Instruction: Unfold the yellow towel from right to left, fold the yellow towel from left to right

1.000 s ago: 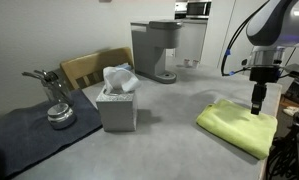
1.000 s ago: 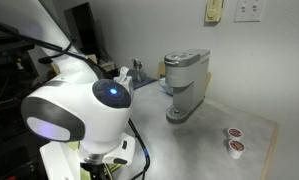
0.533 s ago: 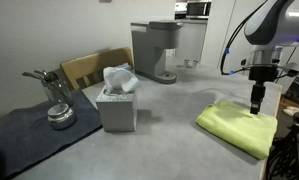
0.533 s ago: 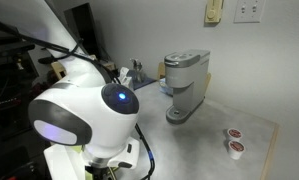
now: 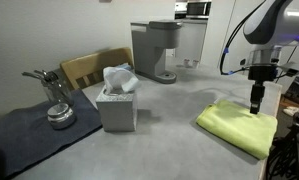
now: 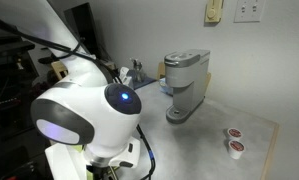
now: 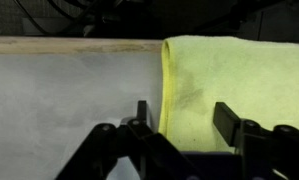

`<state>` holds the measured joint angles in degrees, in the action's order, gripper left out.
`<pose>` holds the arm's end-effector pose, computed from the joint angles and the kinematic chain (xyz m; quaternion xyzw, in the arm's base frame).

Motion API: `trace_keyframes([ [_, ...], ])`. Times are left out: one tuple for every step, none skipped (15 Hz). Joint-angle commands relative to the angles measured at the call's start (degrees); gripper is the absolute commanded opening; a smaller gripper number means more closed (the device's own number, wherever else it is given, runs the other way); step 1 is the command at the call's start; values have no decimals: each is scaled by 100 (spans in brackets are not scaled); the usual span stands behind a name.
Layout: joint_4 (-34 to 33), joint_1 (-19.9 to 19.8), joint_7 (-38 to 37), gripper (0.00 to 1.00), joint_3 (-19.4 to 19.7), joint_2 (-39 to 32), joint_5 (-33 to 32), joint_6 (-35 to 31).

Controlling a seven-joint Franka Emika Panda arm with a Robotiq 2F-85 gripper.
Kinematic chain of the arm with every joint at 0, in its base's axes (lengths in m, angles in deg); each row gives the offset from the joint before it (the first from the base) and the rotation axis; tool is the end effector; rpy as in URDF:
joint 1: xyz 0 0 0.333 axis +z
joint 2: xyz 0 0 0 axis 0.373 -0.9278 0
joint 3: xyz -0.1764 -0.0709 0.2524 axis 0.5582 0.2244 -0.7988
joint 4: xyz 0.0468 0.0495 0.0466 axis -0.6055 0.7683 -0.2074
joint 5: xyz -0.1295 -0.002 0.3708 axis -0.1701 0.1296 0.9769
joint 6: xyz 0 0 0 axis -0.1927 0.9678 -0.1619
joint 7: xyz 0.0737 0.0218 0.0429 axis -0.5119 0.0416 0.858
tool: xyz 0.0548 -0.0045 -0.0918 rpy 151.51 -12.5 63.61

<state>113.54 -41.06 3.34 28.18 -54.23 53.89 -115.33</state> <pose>0.3524 -0.1829 0.1338 -0.9716 0.0129 0.1068 0.2108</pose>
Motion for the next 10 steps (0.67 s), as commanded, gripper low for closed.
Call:
trace_keyframes([
  [-155,-155,211,42,-117,-193,71,121],
  [-158,-153,210,35,-124,-196,71,125],
  [-156,-149,206,28,-130,-197,65,124],
  [-159,-147,200,20,-135,-197,58,137],
  [-160,-144,193,13,-140,-201,51,137],
  [-159,-143,192,6,-144,-203,48,139],
  [-155,-141,187,5,-147,-199,44,137],
  [-150,-139,182,4,-150,-190,40,136],
  [-135,-132,162,0,-147,-159,33,129],
  [-114,-115,114,1,-135,-118,3,114],
])
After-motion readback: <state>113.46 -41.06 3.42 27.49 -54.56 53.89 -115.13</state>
